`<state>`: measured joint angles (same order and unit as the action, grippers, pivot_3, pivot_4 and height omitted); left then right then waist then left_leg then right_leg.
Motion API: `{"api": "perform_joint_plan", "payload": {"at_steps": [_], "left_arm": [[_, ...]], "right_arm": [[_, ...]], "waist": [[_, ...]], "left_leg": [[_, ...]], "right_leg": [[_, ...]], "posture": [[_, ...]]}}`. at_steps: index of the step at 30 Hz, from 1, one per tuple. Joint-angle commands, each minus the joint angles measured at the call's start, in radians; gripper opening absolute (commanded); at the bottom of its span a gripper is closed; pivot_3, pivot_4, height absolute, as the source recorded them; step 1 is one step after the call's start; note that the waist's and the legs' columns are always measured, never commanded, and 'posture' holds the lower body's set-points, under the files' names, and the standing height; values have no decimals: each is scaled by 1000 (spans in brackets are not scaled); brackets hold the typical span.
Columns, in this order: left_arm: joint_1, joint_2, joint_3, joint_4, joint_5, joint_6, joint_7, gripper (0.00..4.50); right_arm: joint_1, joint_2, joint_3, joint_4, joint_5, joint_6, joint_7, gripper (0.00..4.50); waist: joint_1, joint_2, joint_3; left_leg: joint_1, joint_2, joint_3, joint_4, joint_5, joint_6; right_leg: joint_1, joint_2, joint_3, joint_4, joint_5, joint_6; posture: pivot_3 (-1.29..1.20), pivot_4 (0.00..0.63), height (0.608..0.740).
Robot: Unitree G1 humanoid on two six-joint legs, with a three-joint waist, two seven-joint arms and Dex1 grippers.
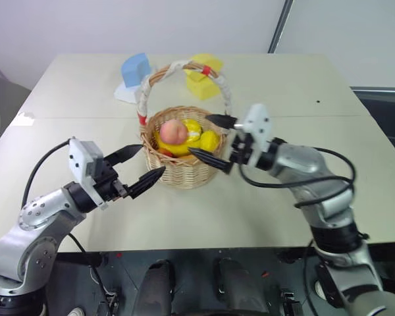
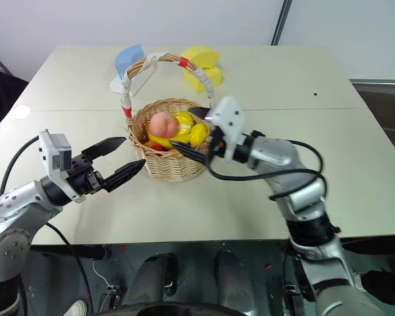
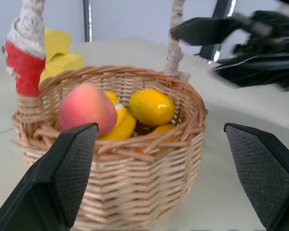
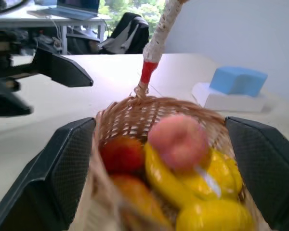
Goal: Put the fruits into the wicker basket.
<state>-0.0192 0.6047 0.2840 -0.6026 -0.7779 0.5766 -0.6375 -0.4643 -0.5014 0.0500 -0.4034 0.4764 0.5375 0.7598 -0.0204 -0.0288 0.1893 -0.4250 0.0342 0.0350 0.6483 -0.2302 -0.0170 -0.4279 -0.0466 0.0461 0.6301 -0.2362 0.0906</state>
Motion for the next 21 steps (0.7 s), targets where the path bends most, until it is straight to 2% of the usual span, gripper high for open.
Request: {"api": "perform_joint_plan", "payload": {"at_steps": [1, 3, 6, 10, 13, 19, 20, 21], "left_arm": [[-27, -4, -13, -21, -23, -13, -5, 4500], [-47, -4, -29, -7, -20, -14, -14, 4500], [-85, -6, -54, 19, -14, -18, -22, 4500], [-108, -12, -72, 28, -12, -22, -22, 4500], [-111, -19, -80, 22, -7, -26, -16, 4500], [-86, -38, -85, -4, -5, -33, -1, 4500], [-84, -41, -89, -6, -3, -35, 0, 4500], [-85, -46, -93, -6, -4, -37, 2, 4500]], "right_arm": [[24, -36, -91, -21, 57, 9, 15, 4442], [11, -16, -106, 32, 39, -1, -29, 4442], [-49, 75, -76, 165, -33, -51, -131, 4442], [-110, 164, -48, 290, -91, -100, -191, 4442], [-137, 221, -53, 337, -93, -114, -223, 3584], [-132, 234, -62, 312, -81, -103, -219, 462], [-131, 233, -65, 307, -80, -102, -221, 131], [-130, 227, -72, 298, -81, -103, -225, 147]], "waist": [[0, 0, 0], [-2, 0, 0], [-6, 0, 0], [-9, 0, 0], [-9, 0, 0], [0, 0, 0], [0, 0, 0], [0, 0, 0]], "left_leg": [[0, 0, 0, 0, 0, 0], [1, 0, 0, 0, 0, 0], [3, 1, 0, 0, 0, 0], [2, 1, 0, 0, 0, 0], [0, 1, 0, 0, 0, 0], [0, 1, 0, 0, 0, 0], [0, 1, 0, 0, 0, 0], [0, 1, 1, 0, 0, 0]], "right_leg": [[0, 0, 0, 0, 0, 0], [0, 1, 0, 0, 0, 0], [1, 2, 1, 1, 0, 0], [0, 3, 1, 1, 0, 0], [-1, 2, 1, 1, 1, 1], [-1, 2, 0, 1, 0, 1], [-1, 2, 0, 1, 0, 1], [-1, 2, 0, 1, 0, 1]], "posture": [[0, 150, 740], [0, 150, 740], [0, 150, 740], [0, 150, 740], [0, 150, 740], [0, 150, 740], [0, 150, 740], [0, 150, 740]]}}
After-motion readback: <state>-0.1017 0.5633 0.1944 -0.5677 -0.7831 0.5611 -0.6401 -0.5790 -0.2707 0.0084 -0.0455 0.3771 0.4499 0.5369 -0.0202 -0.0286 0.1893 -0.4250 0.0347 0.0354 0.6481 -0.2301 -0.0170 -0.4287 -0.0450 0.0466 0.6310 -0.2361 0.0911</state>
